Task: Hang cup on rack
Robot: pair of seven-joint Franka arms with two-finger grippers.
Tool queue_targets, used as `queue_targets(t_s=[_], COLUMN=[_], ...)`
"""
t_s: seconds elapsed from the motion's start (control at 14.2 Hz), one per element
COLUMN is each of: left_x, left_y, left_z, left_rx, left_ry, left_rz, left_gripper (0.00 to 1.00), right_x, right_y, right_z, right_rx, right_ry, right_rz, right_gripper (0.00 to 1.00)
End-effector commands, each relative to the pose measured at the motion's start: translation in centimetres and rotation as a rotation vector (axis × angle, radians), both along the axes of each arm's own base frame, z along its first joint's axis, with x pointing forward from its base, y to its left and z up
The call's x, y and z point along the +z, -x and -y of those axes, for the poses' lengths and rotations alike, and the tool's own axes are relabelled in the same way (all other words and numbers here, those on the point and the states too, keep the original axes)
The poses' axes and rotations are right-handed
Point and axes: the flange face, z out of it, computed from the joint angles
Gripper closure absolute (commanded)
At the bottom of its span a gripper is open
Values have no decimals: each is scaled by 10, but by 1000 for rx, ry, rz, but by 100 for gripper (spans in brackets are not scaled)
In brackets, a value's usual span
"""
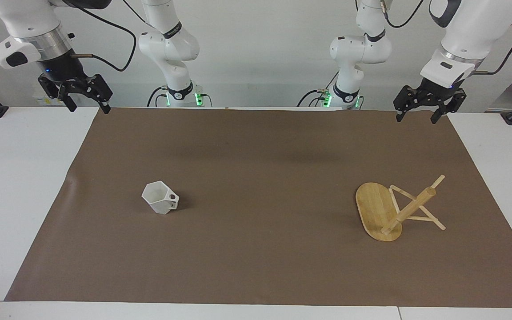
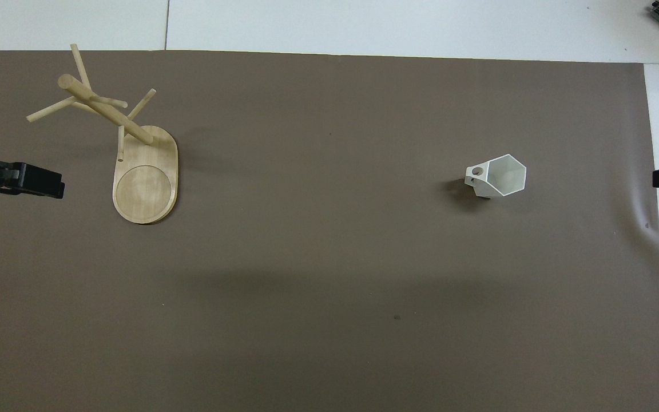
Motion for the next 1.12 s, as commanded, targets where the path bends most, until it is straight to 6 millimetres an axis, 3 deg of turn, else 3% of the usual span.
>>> queue_targets(t_s=[0.0, 0.7, 1.05], left_x=[1, 2, 1], left_y=[8, 7, 7], left_z=[-1, 0, 0], left_rx=[-8, -11, -11], left_ry=[14, 14, 14], left_rz=[6, 11, 9], left_gripper=[0, 0, 0], right_x=[2, 0, -13], right_y=[8, 9, 6], right_z=[3, -7, -18], right_rx=[18, 32, 53], right_ry=[12, -3, 1], right_rz=[-8, -14, 24], right_gripper=[0, 0, 0])
